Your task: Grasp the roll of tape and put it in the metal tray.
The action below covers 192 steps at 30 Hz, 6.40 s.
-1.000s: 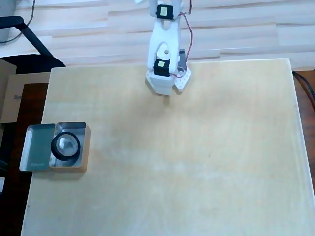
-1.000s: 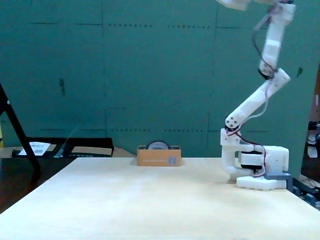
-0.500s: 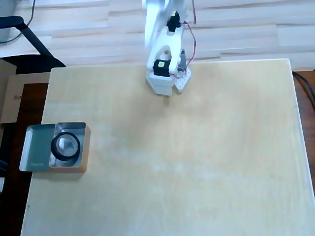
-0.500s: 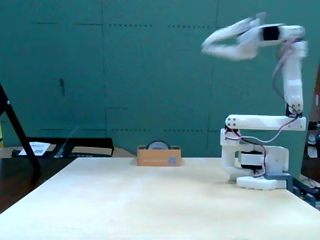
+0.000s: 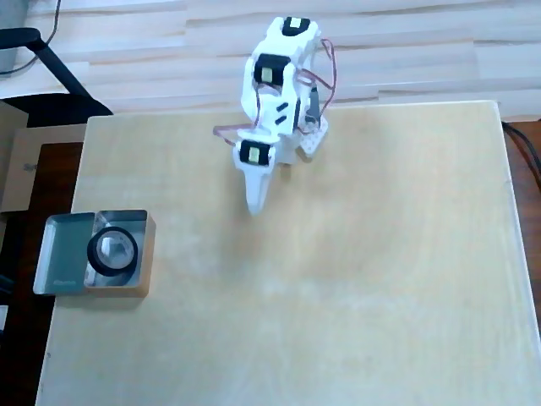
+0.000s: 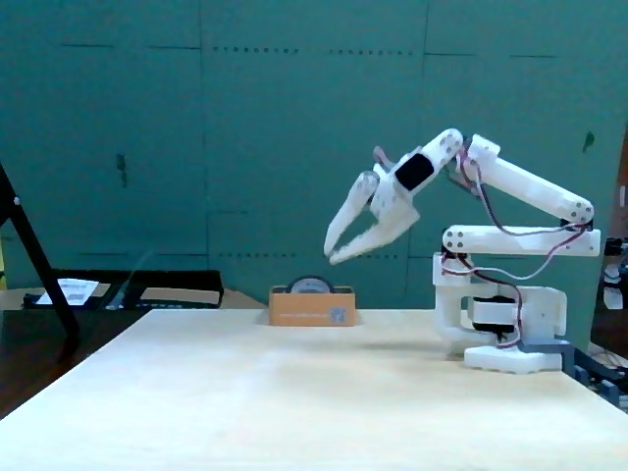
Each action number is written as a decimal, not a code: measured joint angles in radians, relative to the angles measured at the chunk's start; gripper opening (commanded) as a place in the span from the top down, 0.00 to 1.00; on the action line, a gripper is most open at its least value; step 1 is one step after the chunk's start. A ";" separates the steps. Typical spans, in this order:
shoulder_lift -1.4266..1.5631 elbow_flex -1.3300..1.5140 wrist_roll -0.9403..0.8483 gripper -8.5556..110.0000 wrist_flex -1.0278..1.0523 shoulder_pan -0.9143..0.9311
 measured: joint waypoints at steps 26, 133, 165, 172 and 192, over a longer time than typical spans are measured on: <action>0.005 0.400 -0.092 0.93 -0.167 0.002; 0.005 0.400 -0.092 0.93 -0.173 -0.207; 0.005 0.400 -0.092 0.93 -0.173 -0.207; 0.005 0.400 -0.092 0.93 -0.173 -0.207; 0.005 0.400 -0.092 0.93 -0.173 -0.207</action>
